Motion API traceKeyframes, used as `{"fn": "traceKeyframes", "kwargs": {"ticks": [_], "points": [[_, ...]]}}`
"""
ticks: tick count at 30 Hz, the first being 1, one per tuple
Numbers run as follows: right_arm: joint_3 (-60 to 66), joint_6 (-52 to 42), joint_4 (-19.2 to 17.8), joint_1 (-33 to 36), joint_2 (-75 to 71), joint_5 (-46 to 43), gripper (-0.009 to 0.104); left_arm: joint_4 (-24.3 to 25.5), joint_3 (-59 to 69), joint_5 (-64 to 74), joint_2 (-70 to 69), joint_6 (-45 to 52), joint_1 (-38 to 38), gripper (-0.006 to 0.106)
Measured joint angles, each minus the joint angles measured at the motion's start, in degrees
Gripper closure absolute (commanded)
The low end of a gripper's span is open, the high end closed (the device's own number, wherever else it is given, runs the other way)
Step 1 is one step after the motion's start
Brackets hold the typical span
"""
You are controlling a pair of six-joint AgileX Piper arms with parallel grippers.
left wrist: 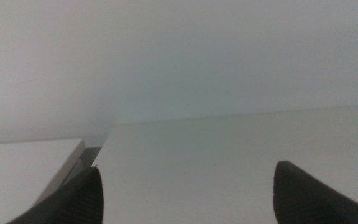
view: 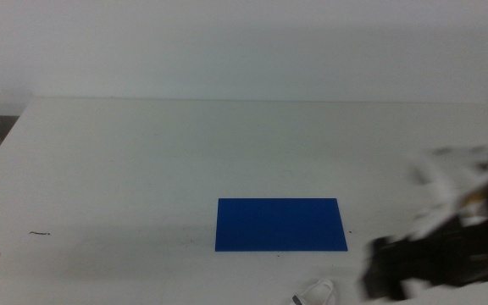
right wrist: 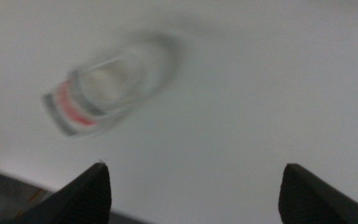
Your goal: Use one arm to grab the shoe from the table and place it on the mat.
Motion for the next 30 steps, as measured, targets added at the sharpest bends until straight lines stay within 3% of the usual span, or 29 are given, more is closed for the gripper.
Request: {"fn": "traceKeyframes", "kwargs": {"ticks": [4, 8, 11, 15, 20, 30], "points": [[-3.66, 3.65, 4.69, 6.66, 7.83, -0.26, 0.002, 0.00, 0.00, 0.00, 0.00, 0.00, 0.00, 0.007], [-6.64, 15.00, 5.56, 8.26, 13.58, -2.03, 0.002, 0.00, 0.00, 0.00, 0.00, 0.00, 0.00, 0.007], [-7.78, 25.87, 3.09, 9.33, 17.86, -3.56, 0.002, 0.00, 0.00, 0.00, 0.00, 0.00, 0.00, 0.007], [-8.60, 47.05, -3.98, 11.08, 22.75, -4.96, 0.002, 0.00, 0.00, 0.00, 0.00, 0.00, 0.00, 0.007], [-9.78, 69.45, -9.60, 12.44, 25.55, -4.82, 0.002, 0.00, 0.00, 0.00, 0.00, 0.00, 0.00, 0.007], [-14.26, 78.91, -12.15, 13.08, 29.23, -5.01, 0.002, 0.00, 0.00, 0.00, 0.00, 0.00, 0.00, 0.007]]}}
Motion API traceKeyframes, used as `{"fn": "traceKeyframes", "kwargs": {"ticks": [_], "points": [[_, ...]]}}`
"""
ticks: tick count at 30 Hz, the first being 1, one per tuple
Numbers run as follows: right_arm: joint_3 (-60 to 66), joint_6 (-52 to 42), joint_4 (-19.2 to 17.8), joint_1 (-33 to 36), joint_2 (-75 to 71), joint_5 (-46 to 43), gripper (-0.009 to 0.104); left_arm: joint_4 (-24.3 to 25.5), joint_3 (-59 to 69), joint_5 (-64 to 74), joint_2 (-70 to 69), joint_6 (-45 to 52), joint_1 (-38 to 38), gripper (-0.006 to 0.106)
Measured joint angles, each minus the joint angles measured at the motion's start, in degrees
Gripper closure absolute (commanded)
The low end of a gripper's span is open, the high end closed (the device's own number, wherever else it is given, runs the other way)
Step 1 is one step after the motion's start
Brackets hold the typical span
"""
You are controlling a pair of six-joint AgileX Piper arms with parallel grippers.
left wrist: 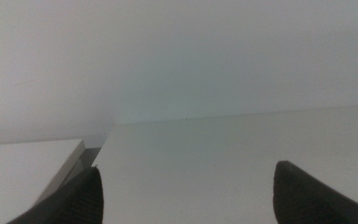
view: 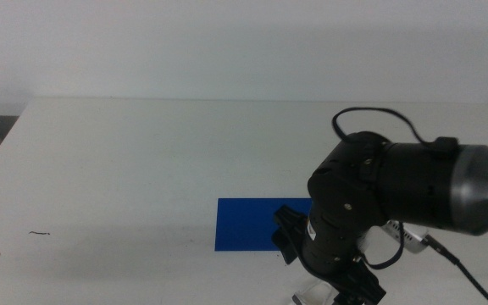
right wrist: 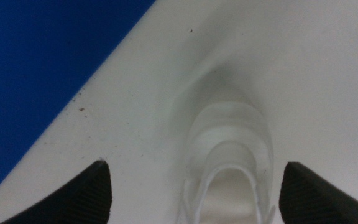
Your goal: Use one arm to grab the shoe from the table and place it on the mat.
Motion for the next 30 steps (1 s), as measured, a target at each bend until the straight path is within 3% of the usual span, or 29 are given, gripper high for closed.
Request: {"fn": "traceKeyframes", "kwargs": {"ticks": [14, 17, 20, 22, 23, 30], "points": [[-0.10, 3.62, 2.19, 1.51, 6.51, -1.19, 0.006, 0.00, 0.00, 0.00, 0.00, 0.00, 0.00, 0.007], [-0.10, 3.75, 2.30, 1.86, 6.60, -1.31, 0.023, 0.00, 0.00, 0.00, 0.00, 0.00, 0.00, 0.007], [-0.10, 3.75, 2.30, 2.26, 6.60, -1.31, 0.058, 0.00, 0.00, 0.00, 0.00, 0.00, 0.00, 0.007], [-0.10, 4.43, 2.64, 2.51, 6.60, -0.88, 0.090, 0.00, 0.00, 0.00, 0.00, 0.00, 0.00, 0.007], [-0.10, 4.87, 2.86, 2.62, 6.60, -0.53, 0.097, 0.00, 0.00, 0.00, 0.00, 0.00, 0.00, 0.007], [-5.42, 4.91, 2.89, 1.25, 6.37, 8.34, 0.097, 0.00, 0.00, 0.00, 0.00, 0.00, 0.00, 0.007]]}}
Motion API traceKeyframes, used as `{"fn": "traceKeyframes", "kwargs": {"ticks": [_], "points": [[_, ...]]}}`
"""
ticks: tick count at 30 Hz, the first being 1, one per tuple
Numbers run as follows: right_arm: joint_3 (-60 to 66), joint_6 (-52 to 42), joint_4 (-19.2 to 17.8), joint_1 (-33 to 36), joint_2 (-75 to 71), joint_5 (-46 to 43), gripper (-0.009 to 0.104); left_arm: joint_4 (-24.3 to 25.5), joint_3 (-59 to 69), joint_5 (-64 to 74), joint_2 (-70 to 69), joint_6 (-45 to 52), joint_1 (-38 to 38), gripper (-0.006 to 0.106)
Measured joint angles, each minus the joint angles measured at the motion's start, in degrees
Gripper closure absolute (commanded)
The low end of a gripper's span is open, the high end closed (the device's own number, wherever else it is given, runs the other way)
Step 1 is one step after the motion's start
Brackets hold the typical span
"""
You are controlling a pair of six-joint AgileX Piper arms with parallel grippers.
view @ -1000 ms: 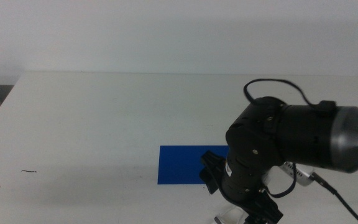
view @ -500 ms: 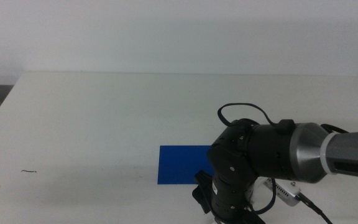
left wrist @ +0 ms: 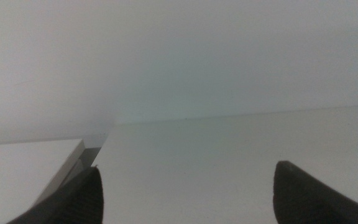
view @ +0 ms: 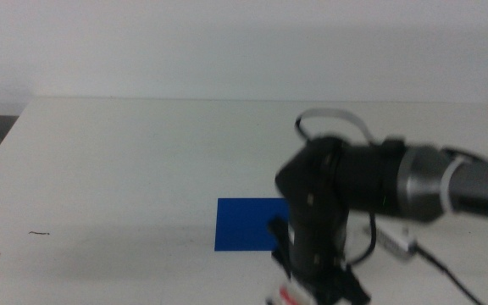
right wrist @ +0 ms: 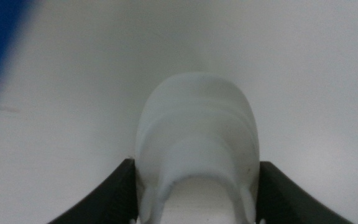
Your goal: Use one arm to grab the shoe from the table and place it on the mat.
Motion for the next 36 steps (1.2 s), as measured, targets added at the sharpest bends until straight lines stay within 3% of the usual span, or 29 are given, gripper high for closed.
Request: {"fn": "traceKeyframes", "kwargs": {"ticks": [6, 11, 19, 25, 29, 32, 36], "points": [[-11.59, -6.29, -3.21, -8.19, 1.25, 2.32, 0.097, 0.00, 0.00, 0.00, 0.00, 0.00, 0.00, 0.007], [-21.48, -10.72, -2.72, -13.49, 7.58, 4.09, 0.097, 0.00, 0.00, 0.00, 0.00, 0.00, 0.00, 0.007], [-26.19, -15.61, 0.41, -14.49, 12.29, 5.84, 0.097, 0.00, 0.00, 0.00, 0.00, 0.00, 0.00, 0.007], [-26.54, -16.02, 0.29, -14.49, 12.38, 5.95, 0.097, 0.00, 0.00, 0.00, 0.00, 0.00, 0.00, 0.007], [-26.54, -16.14, -2.12, -14.49, 12.38, 5.95, 0.097, 0.00, 0.00, 0.00, 0.00, 0.00, 0.00, 0.007], [-26.54, -11.45, -2.75, -14.49, 12.38, 5.79, 0.097, 0.00, 0.00, 0.00, 0.00, 0.00, 0.00, 0.007], [-26.54, 1.81, -4.37, -14.49, 12.38, 5.15, 0.097, 0.00, 0.00, 0.00, 0.00, 0.00, 0.00, 0.007]]}}
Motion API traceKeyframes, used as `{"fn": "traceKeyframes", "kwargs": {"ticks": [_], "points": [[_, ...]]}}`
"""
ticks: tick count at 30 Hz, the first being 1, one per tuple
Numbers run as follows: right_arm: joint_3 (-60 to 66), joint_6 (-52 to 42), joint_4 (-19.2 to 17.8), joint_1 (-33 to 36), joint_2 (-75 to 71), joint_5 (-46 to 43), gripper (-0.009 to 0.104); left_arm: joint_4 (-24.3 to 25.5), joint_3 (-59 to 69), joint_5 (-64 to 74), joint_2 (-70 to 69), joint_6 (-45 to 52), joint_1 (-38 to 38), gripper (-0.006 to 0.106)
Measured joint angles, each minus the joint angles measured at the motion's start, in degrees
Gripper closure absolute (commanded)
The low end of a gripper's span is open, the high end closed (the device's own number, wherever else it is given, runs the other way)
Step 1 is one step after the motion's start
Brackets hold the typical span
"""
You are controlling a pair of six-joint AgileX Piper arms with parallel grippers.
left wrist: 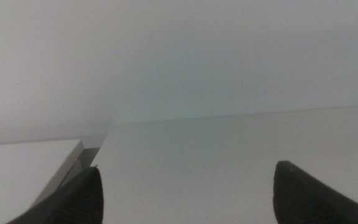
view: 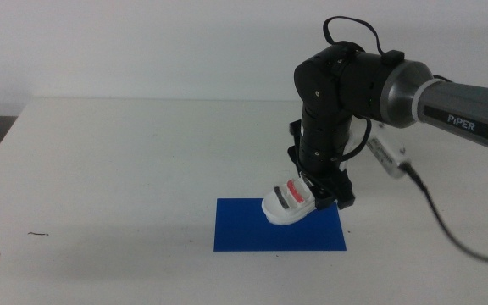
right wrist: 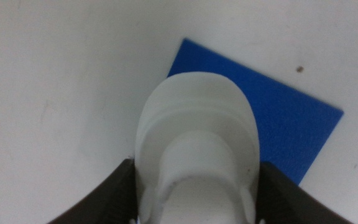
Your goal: Use one arm to grab the shoe from the table and place it on the mat.
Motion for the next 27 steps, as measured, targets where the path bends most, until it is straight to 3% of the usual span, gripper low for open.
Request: {"fn": "traceKeyframes", "kwargs": {"ticks": [4, 7, 13, 27], "points": [[0.00, 13.02, -0.10, 0.00, 0.00, 0.00, 0.097, 0.00, 0.00, 0.00, 0.00, 0.00, 0.00, 0.007], [0.00, 17.53, 2.87, -0.02, 0.39, 0.00, 0.097, 0.00, 0.00, 0.00, 0.00, 0.00, 0.00, 0.007], [0.00, 18.05, 9.69, -0.34, 2.47, 0.00, 0.097, 0.00, 0.00, 0.00, 0.00, 0.00, 0.00, 0.007], [-0.04, 18.05, 11.21, -0.48, 4.76, -3.84, 0.096, 0.00, 0.00, 0.00, 0.00, 0.00, 0.00, 0.007]]}}
